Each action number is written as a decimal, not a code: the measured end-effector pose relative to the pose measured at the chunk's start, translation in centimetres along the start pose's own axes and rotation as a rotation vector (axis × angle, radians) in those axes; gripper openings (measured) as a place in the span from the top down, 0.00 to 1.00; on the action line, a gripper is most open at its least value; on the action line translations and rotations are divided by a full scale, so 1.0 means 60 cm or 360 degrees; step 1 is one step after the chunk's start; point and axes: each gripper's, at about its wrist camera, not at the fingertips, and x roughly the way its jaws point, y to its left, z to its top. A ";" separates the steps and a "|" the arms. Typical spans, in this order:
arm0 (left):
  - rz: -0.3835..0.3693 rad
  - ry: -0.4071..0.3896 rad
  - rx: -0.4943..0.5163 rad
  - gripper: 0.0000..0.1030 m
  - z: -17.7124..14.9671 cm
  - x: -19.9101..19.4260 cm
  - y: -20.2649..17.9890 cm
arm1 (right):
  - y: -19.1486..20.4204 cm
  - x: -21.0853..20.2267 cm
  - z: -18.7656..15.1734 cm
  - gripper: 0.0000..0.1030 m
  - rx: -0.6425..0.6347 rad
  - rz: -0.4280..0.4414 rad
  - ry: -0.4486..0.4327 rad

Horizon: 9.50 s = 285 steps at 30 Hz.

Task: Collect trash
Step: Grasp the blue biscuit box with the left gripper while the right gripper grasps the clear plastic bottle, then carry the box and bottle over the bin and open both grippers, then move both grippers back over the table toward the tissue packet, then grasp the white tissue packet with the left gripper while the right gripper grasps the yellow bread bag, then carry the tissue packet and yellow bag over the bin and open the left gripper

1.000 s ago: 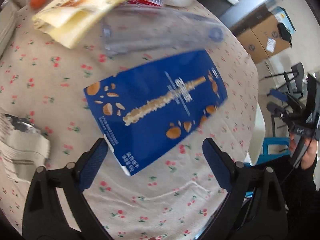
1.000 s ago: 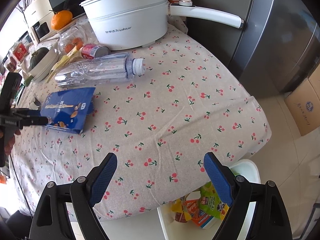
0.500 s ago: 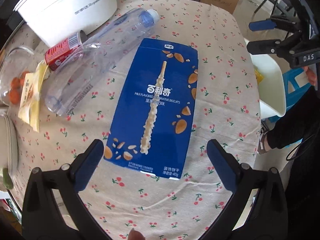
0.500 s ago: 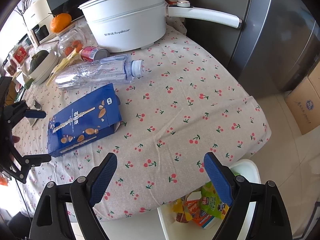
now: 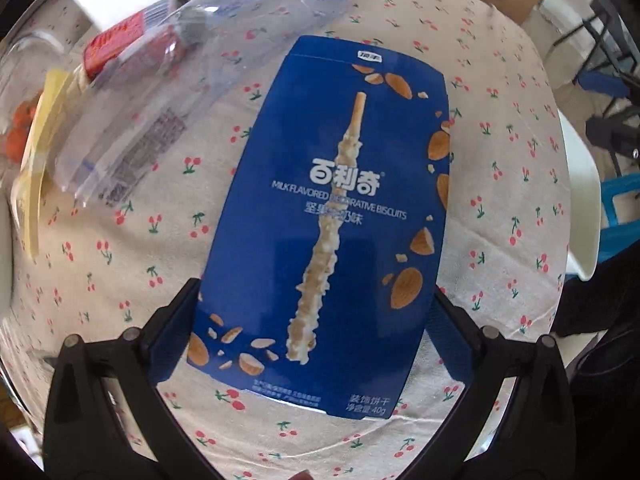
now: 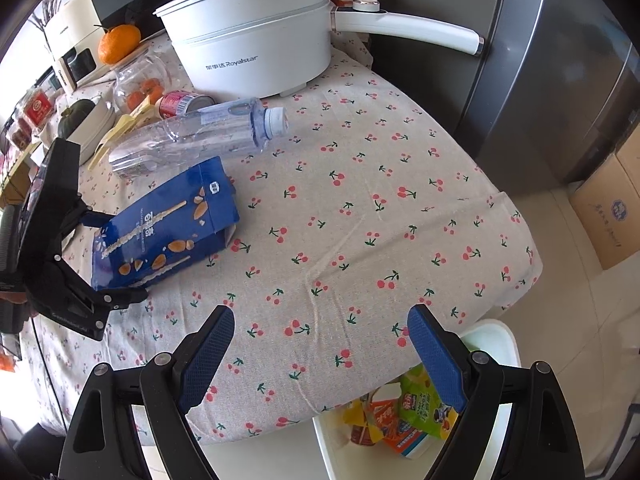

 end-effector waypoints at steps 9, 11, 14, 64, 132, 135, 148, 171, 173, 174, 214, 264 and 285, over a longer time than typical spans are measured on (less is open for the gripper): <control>-0.0227 -0.0378 -0.0746 0.04 -0.141 -0.086 0.026 | 0.024 0.013 0.001 0.13 -0.0089 0.0016 0.0012; -0.0160 -0.0454 -0.0831 0.05 -0.182 -0.128 0.024 | 0.045 0.018 0.007 0.13 -0.0188 0.0008 -0.0004; -0.0103 -0.0638 -0.1005 0.08 -0.242 -0.183 0.033 | 0.087 0.020 0.029 0.13 -0.0330 0.0031 -0.0062; 0.0260 -0.0452 -0.1037 0.10 -0.287 -0.132 0.012 | 0.143 0.058 0.031 0.37 -0.0400 0.0230 0.0247; -0.0070 -0.0365 -0.0215 0.07 -0.025 -0.088 -0.401 | -0.363 -0.069 -0.207 0.41 0.0596 0.0307 0.0103; -0.0052 -0.0375 -0.0243 0.07 -0.046 -0.096 -0.385 | -0.348 -0.045 -0.206 0.41 0.0589 0.0313 0.0219; 0.0033 -0.0396 -0.0370 0.03 -0.122 -0.122 -0.320 | -0.274 0.027 -0.182 0.39 0.0555 0.0330 0.0401; 0.0251 -0.0553 -0.0779 0.01 -0.247 -0.204 -0.120 | -0.130 -0.095 -0.113 0.18 0.0274 0.0161 -0.0004; 0.0282 -0.0565 -0.0807 0.01 -0.254 -0.211 -0.101 | -0.106 -0.101 -0.106 0.17 0.0231 0.0154 -0.0034; 0.0303 -0.0574 -0.0819 0.01 -0.257 -0.214 -0.091 | -0.093 -0.102 -0.102 0.17 0.0210 0.0152 -0.0047; 0.0549 -0.0511 -0.1510 0.41 -0.170 -0.099 0.271 | 0.136 -0.001 0.008 0.14 -0.0107 0.0069 -0.0084; 0.0446 -0.0714 -0.1283 0.71 -0.320 -0.180 0.203 | 0.414 0.211 0.223 0.93 -0.0524 0.0478 -0.0207; 0.0293 -0.0799 -0.0942 0.72 -0.285 -0.242 -0.035 | 0.099 -0.067 -0.012 0.95 -0.0266 0.0442 -0.0163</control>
